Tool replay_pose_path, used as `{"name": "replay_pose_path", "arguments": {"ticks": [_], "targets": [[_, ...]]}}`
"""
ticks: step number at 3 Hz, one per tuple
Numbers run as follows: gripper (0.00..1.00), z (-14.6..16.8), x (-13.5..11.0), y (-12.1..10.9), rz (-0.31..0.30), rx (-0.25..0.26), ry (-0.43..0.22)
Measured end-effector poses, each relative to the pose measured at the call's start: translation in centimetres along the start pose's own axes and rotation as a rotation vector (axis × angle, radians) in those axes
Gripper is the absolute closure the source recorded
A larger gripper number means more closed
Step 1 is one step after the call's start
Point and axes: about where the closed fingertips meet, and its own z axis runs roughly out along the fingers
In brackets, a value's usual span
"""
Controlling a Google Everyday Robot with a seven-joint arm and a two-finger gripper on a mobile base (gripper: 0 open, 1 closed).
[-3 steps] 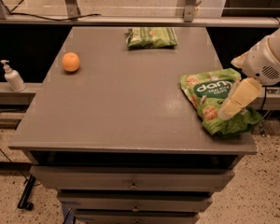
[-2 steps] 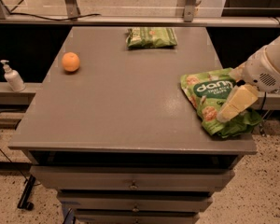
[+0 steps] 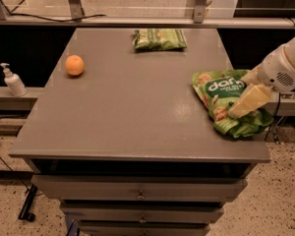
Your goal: Move green rice chip bag near orange
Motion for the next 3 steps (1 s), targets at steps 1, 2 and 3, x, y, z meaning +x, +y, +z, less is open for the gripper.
{"name": "replay_pose_path", "arguments": {"ticks": [1,2,3], "targets": [[0.87,-1.8,-1.9,0.2,-0.030,-0.002,-0.035],[1.00,-2.9,-4.4,1.5,-0.079,-0.038,-0.066],[1.00,-2.9,-6.9,3.8,-0.118,-0.116,-0.114]]}}
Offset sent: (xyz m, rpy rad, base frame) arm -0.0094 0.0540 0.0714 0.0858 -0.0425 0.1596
